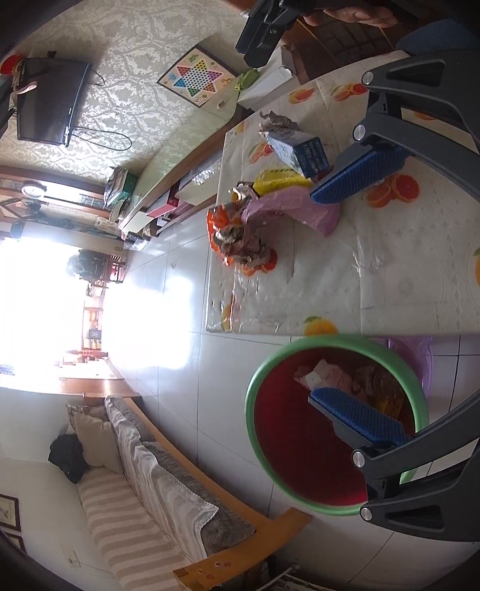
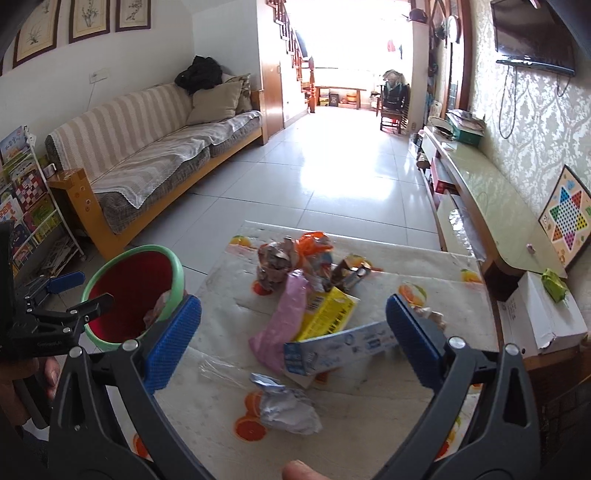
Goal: Collect trash
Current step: 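Grasp the crumpled silver foil bag on the table with the left gripper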
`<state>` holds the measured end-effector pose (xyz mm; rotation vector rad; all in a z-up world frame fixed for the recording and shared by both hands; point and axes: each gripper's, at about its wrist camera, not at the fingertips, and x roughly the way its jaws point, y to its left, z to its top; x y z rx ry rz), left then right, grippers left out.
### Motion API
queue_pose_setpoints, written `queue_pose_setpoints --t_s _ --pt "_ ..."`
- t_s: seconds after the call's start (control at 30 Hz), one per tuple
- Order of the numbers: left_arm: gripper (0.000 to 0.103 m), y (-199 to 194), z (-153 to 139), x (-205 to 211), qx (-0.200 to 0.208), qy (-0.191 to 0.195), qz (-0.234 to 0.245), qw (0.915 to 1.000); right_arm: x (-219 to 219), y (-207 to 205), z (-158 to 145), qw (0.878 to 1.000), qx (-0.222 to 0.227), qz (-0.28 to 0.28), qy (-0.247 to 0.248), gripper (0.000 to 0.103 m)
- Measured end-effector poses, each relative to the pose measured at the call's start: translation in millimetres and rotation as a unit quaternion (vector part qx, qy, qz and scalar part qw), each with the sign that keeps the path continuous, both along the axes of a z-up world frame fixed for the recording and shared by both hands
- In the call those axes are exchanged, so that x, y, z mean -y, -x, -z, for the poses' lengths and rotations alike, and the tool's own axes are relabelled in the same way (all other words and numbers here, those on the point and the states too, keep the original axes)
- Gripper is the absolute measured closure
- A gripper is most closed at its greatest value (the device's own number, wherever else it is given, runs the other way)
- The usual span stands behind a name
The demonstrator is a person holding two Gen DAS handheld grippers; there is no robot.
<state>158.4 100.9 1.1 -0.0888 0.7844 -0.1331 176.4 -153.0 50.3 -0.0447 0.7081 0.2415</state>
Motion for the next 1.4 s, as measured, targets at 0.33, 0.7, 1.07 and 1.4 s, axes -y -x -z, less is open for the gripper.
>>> queue_pose_setpoints --t_s 0.33,0.7,1.07,1.4 --pt "0.008 -3 42 111 -0.062 0.015 0.073 0.9953 101 31 23 0.997 -0.023 0.068 -0.008 0.005" --pt "0.008 -25 103 179 -0.128 -0.035 0.061 0.9893 147 48 49 0.994 -0.050 0.091 -0.026 0.005" --pt "0.021 -36 125 171 -0.153 -0.045 0.035 0.9866 159 49 59 0.993 -0.060 0.101 -0.031 0.005" --pt "0.049 -25 115 146 -0.139 -0.041 0.038 0.9887 134 41 61 0.994 -0.065 0.080 -0.037 0.004"
